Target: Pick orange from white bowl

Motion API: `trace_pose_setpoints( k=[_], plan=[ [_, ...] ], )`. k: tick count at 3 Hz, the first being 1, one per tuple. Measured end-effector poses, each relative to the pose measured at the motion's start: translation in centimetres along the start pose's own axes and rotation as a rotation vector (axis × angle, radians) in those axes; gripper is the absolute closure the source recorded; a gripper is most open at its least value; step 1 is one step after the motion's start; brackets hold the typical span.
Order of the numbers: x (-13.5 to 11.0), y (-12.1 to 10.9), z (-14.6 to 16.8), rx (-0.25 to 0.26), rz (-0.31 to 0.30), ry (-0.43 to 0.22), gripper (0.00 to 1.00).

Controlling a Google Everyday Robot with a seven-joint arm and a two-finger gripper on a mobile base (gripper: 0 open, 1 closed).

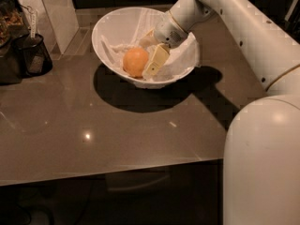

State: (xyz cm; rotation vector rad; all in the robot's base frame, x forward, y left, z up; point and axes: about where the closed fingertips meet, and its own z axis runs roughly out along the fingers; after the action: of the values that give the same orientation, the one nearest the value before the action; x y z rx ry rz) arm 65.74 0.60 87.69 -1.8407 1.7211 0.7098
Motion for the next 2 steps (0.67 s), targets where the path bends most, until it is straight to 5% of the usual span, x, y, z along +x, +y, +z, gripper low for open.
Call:
trace_pose_setpoints(
  k=[2],
  plan=[
    [-0.25, -0.09, 1.09, -0.022, 0.008, -0.007, 0.17]
  ],
)
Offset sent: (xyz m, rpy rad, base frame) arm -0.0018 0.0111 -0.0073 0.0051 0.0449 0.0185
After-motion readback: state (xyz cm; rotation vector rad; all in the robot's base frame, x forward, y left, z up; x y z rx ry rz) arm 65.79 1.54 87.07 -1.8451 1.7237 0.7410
